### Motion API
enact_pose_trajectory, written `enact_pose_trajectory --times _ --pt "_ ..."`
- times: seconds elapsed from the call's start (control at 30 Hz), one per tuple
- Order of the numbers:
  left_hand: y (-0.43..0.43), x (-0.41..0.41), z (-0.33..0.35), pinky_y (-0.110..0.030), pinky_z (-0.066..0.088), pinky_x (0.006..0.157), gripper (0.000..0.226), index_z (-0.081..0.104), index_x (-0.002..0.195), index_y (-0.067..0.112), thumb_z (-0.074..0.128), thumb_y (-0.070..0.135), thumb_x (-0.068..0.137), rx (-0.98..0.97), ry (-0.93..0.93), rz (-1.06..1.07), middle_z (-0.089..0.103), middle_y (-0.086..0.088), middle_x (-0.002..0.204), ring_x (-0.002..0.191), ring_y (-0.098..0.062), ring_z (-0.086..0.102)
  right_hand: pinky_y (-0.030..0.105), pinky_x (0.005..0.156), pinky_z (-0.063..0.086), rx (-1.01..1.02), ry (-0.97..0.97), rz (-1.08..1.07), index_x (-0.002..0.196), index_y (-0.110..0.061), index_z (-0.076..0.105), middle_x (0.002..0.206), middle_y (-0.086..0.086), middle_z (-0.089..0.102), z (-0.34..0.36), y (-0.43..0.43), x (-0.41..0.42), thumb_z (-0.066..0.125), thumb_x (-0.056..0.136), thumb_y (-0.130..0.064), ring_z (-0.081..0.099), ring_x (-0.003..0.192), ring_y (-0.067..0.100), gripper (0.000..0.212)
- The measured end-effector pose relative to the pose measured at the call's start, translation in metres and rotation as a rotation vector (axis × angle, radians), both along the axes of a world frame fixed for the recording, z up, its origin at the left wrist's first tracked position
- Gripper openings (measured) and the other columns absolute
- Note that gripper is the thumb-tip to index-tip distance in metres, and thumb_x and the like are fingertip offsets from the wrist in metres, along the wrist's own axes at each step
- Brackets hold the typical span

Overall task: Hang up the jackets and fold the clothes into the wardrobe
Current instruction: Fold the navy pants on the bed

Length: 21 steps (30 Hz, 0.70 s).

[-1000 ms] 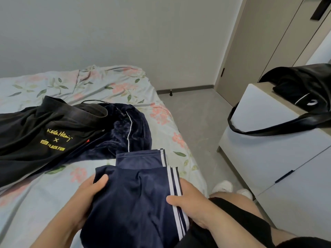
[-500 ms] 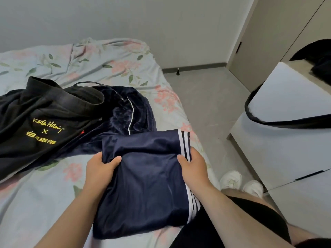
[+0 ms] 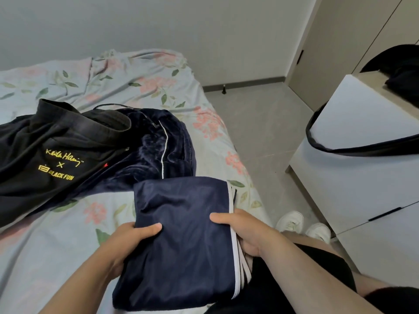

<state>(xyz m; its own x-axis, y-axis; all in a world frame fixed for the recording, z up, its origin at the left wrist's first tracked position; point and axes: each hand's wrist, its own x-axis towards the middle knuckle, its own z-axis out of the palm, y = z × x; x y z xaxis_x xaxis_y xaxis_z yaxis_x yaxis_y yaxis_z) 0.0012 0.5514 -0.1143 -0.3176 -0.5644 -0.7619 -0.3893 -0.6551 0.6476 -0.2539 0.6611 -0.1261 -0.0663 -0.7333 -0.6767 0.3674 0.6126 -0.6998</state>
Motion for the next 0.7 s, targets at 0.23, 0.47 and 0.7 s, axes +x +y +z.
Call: enact_pose_trajectory --times 0.23,0.47,0.7 --pt "0.042 0.005 0.011 -0.044 0.058 0.077 0.046 0.065 0.118 0.001 0.071 0.012 0.074 0.032 0.305 0.171 0.069 -0.024 0.113 0.101 -0.042 0.068 0.048 0.097 0.053 -0.096 -0.095 -0.048 0.120 -0.011 0.067 0.116 0.013 0.072 0.030 0.025 0.021 0.074 0.072 -0.017 0.068 0.108 0.032 0.048" --pt "0.063 -0.028 0.076 -0.041 0.060 0.066 0.048 0.065 0.116 0.003 0.071 0.012 0.069 -0.164 0.499 0.092 0.070 -0.024 0.111 0.097 -0.042 0.069 0.042 0.084 0.056 -0.285 -0.138 -0.239 0.116 -0.006 0.070 0.120 0.020 0.068 0.091 0.083 0.005 0.072 0.076 -0.015 0.068 0.105 0.033 0.041" --pt "0.118 -0.119 0.144 -0.046 0.053 0.084 0.053 0.070 0.109 0.008 0.082 0.022 0.060 -0.308 0.589 -0.169 0.072 -0.017 0.108 0.097 -0.036 0.070 0.038 0.074 0.059 -0.472 0.029 -0.532 0.105 -0.014 0.076 0.115 0.016 0.072 0.162 0.194 -0.033 0.069 0.075 -0.013 0.071 0.100 0.032 0.031"
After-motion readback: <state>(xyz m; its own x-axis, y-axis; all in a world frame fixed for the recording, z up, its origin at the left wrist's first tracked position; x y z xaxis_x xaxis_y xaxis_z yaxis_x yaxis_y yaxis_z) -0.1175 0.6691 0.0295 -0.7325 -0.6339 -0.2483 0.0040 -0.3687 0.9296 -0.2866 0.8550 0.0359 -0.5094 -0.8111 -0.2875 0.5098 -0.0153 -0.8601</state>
